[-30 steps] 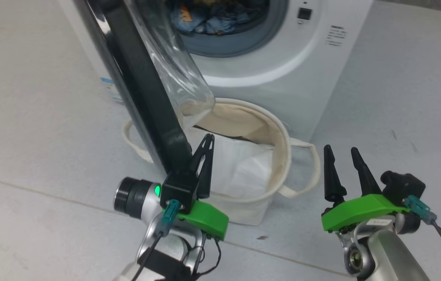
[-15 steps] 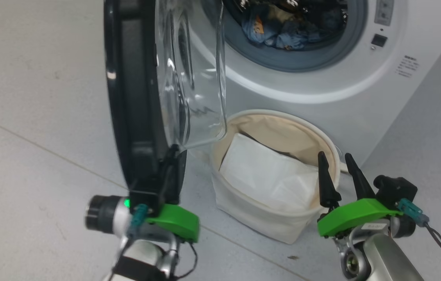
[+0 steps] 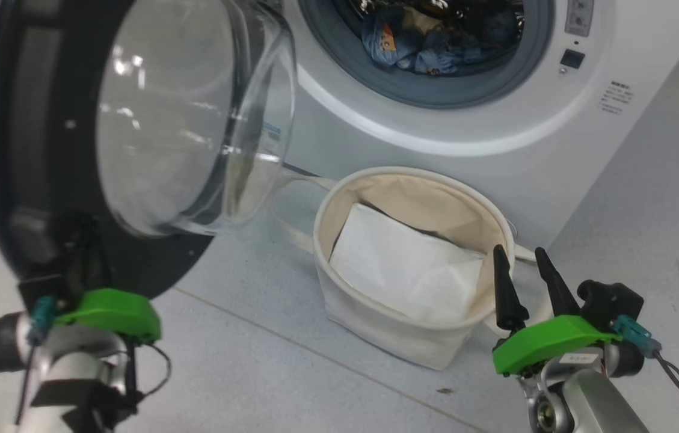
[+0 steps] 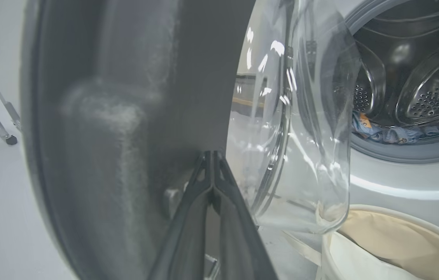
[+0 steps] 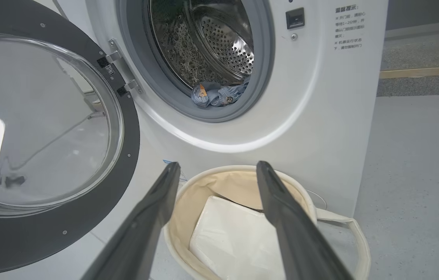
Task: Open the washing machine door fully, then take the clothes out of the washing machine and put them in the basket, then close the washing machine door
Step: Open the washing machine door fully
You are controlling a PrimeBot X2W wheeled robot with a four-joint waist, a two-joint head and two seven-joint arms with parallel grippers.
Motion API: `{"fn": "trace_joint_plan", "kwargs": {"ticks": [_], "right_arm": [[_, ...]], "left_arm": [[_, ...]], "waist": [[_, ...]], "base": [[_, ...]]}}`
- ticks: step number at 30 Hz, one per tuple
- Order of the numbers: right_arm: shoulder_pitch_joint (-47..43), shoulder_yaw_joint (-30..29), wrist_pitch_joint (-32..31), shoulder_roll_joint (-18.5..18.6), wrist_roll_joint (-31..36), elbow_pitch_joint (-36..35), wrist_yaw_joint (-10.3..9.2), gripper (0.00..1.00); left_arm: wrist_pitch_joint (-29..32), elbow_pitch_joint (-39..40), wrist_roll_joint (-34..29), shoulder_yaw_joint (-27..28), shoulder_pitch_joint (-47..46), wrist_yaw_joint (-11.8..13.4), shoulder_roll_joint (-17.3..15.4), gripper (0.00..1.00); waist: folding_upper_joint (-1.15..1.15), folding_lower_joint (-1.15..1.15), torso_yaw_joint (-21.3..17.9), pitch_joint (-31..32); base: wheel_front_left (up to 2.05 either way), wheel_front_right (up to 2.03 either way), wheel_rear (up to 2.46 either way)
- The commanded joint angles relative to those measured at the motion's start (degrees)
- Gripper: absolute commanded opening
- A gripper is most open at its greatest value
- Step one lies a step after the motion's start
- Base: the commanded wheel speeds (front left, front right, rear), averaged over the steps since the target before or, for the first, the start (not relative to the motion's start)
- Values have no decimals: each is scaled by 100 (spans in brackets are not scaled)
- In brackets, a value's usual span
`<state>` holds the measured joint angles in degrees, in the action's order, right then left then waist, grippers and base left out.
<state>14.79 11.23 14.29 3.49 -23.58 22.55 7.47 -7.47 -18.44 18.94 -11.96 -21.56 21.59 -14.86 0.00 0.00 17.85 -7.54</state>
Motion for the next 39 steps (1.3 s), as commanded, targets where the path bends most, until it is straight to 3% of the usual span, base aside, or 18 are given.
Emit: {"fn": "trace_joint_plan", "kwargs": {"ticks": [1, 9, 17, 27, 39], "right_arm": [[91, 92, 71, -61, 67, -191, 2, 100], [179, 43, 71, -44, 278, -236, 2, 100], [324, -1, 71, 193, 445, -364, 2, 100], [563, -77, 3, 410, 558, -794, 2, 100], [585, -17, 50, 288, 407, -714, 2, 100]], "left_arm": [[-72, 86, 62, 345, -308, -3, -285, 0], [-343, -534, 496, 1024, -638, -107, -689, 0], [-626, -1108, 839, 1522, -1143, -287, -883, 0], [-751, -1429, 751, 2151, -1557, -586, -748, 0], [-752, -1106, 71, 2466, -1215, -779, -272, 0]], "waist": [[0, 0, -58, -74], [0, 0, -218, -492], [0, 0, -255, -1091], [0, 0, -240, -1706], [0, 0, -185, -1292]], "base": [[0, 0, 0], [0, 0, 0], [0, 0, 0], [0, 0, 0], [0, 0, 0]]}}
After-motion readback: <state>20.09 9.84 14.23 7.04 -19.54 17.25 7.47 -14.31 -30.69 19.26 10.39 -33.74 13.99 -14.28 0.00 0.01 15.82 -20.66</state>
